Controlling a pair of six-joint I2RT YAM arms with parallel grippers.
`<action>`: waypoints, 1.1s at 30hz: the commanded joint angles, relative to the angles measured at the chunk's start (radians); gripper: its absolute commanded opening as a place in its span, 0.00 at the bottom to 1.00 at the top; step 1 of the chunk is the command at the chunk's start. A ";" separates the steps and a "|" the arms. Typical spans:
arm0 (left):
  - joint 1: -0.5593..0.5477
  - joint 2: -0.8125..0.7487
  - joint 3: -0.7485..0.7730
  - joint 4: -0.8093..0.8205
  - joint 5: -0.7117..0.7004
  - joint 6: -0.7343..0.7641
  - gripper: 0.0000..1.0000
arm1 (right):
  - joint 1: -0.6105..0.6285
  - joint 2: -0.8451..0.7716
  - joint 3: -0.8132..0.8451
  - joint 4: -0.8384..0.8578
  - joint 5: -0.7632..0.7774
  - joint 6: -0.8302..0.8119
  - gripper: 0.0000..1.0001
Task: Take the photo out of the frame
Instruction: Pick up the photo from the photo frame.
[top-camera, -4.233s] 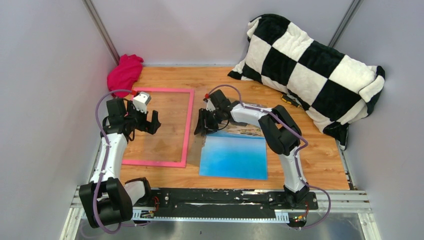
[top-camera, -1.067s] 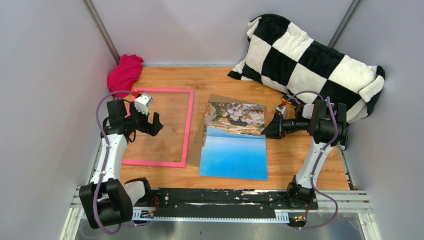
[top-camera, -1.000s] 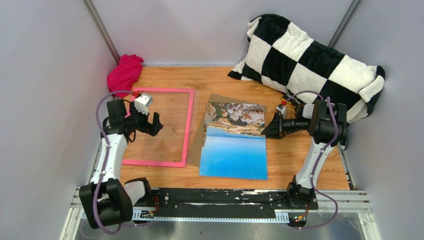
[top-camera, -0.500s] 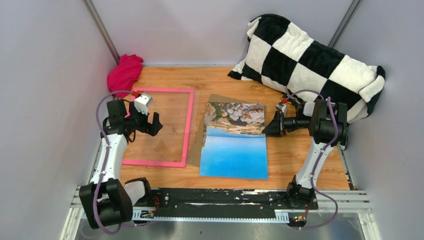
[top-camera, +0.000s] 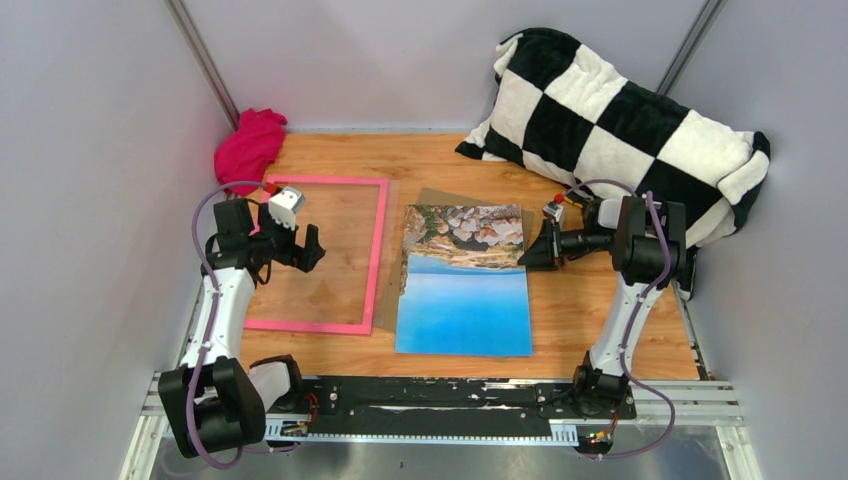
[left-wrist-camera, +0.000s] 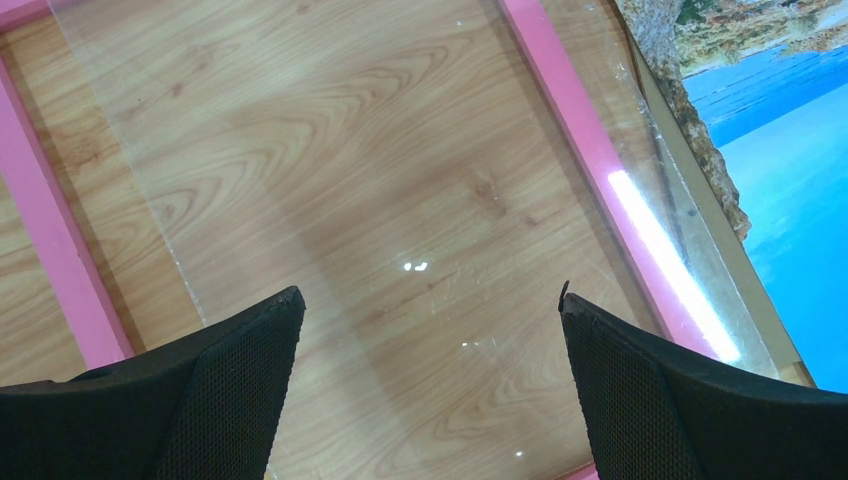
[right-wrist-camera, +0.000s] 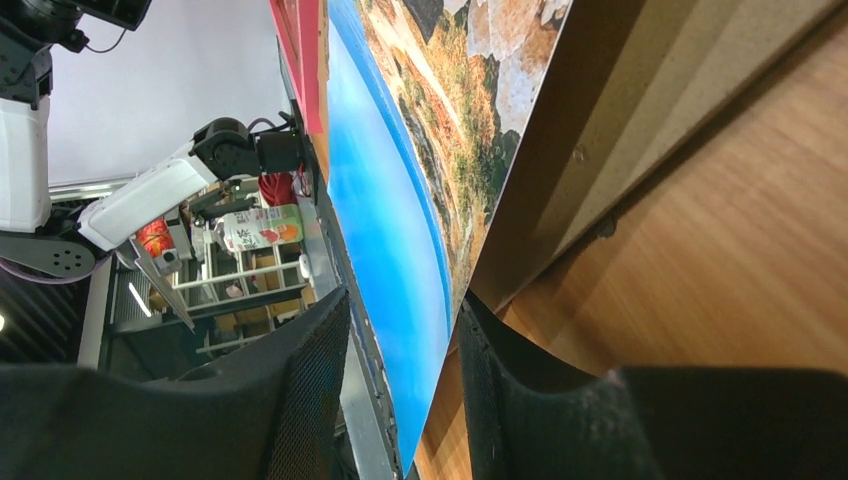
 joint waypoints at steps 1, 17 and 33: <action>0.008 -0.011 -0.002 0.004 -0.004 0.005 1.00 | 0.042 0.028 0.020 0.048 0.040 0.090 0.45; 0.007 -0.007 -0.005 0.009 -0.006 0.004 1.00 | 0.148 0.076 0.067 0.129 0.045 0.280 0.44; 0.007 -0.005 -0.006 0.012 -0.004 0.007 1.00 | 0.224 0.083 0.060 0.208 0.022 0.384 0.43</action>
